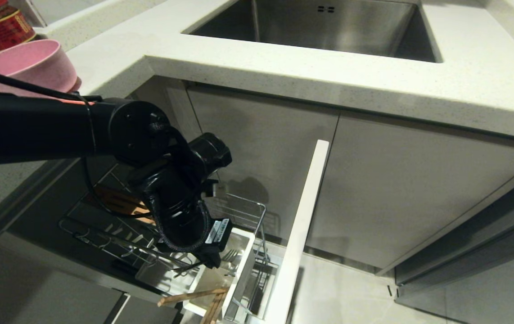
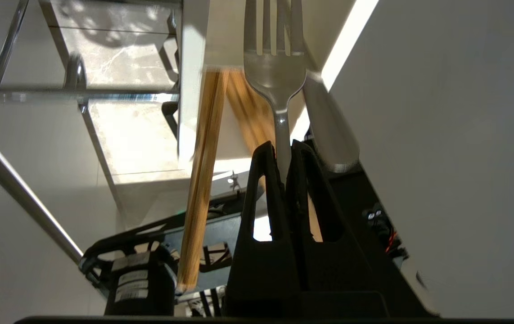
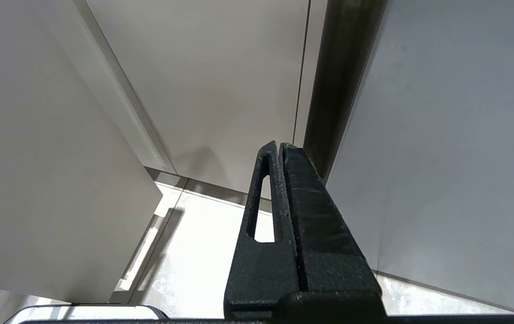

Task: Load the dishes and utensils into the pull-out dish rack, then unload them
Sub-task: Pick up the fork and place it in the cupboard

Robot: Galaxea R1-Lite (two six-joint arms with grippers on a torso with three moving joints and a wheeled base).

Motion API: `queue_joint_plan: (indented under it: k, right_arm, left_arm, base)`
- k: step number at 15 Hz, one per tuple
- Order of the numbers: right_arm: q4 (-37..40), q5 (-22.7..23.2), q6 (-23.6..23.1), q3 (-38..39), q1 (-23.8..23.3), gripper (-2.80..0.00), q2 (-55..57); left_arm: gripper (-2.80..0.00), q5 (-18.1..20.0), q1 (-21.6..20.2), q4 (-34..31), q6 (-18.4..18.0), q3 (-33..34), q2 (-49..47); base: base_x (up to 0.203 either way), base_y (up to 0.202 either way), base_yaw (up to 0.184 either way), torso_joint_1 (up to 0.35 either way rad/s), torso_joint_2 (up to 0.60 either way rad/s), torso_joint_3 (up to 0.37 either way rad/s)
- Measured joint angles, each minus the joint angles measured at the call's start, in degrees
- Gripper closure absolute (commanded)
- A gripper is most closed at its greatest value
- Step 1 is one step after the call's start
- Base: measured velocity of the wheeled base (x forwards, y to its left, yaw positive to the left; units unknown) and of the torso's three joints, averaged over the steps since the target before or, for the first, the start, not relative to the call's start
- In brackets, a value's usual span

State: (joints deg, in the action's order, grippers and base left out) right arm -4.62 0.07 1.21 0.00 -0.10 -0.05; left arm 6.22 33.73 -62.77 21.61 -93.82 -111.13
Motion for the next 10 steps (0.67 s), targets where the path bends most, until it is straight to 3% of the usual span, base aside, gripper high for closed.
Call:
queue_joint_plan:
  k: [10]
  right_arm:
    - [0.0, 0.0, 0.0, 0.0, 0.0, 0.0, 0.0]
  left_arm:
    - [0.0, 0.0, -1.1, 1.3, 0.7, -3.7, -7.4]
  base:
    - [0.0, 0.0, 0.0, 0.0, 0.0, 0.0]
